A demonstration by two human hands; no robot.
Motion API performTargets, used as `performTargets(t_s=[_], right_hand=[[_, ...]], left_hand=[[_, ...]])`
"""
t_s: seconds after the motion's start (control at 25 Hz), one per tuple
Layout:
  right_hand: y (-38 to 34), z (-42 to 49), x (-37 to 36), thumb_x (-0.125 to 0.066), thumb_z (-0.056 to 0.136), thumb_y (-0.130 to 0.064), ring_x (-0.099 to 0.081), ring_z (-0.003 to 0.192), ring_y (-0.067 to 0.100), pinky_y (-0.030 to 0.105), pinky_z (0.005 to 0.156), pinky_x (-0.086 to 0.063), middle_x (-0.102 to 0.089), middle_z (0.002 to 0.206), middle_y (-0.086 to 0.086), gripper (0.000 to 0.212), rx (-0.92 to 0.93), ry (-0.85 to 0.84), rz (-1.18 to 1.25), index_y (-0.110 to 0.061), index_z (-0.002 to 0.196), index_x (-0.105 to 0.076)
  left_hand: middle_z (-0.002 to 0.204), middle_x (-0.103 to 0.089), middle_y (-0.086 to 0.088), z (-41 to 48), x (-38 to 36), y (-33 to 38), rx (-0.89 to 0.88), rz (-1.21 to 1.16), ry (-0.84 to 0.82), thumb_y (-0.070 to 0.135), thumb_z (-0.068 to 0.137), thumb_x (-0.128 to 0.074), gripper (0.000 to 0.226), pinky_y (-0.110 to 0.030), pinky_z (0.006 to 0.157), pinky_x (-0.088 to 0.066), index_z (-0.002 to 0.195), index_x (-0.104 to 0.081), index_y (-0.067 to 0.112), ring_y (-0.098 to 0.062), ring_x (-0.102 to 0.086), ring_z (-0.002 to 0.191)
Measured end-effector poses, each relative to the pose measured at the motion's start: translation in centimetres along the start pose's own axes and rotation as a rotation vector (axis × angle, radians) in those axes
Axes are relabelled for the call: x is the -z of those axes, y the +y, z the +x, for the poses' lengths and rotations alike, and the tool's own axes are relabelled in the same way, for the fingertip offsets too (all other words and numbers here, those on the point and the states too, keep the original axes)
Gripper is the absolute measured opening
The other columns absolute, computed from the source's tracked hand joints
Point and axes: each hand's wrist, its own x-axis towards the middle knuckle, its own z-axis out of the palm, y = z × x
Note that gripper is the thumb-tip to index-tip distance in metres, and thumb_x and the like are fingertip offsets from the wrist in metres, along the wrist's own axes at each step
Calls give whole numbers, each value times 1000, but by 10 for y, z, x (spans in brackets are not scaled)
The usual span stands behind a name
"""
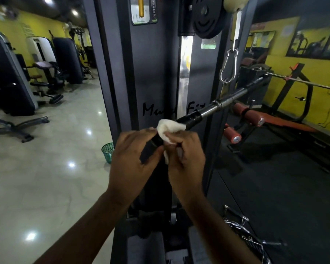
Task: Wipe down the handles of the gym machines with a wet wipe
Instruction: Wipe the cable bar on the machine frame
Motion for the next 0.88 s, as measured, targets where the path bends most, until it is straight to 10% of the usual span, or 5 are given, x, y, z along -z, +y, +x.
performTargets(t_s=[0.32, 0.56, 0.88], right_hand=[[-24, 55, 25, -57, 91, -6, -58, 106, 16, 17, 95, -42, -67, 110, 1, 21, 295, -460, -478, -15, 106, -68], [-49, 145, 19, -57, 95, -10, -60, 87, -4, 4, 76, -39, -69, 97, -11, 20, 293, -1283, -647, -16, 108, -72], [-49, 161, 12, -53, 95, -2, -58, 71, -9, 16, 75, -44, -63, 75, -16, 29, 165, -1367, -767, -23, 81, -68]], left_hand=[[112, -70, -8, -4, -3, -2, -100, 86, 94, 35, 87, -64, 43, -20, 91, -37, 119, -67, 5, -21, -54, 103], [108, -71, -4, -7, -1, 4, -115, 129, 70, 43, 87, -61, 43, -35, 86, -43, 115, -68, 12, -18, -50, 104], [112, -70, 0, -5, -4, 4, -110, 108, 29, 44, 88, -62, 39, -25, 95, -31, 115, -69, 15, -19, -57, 107]])
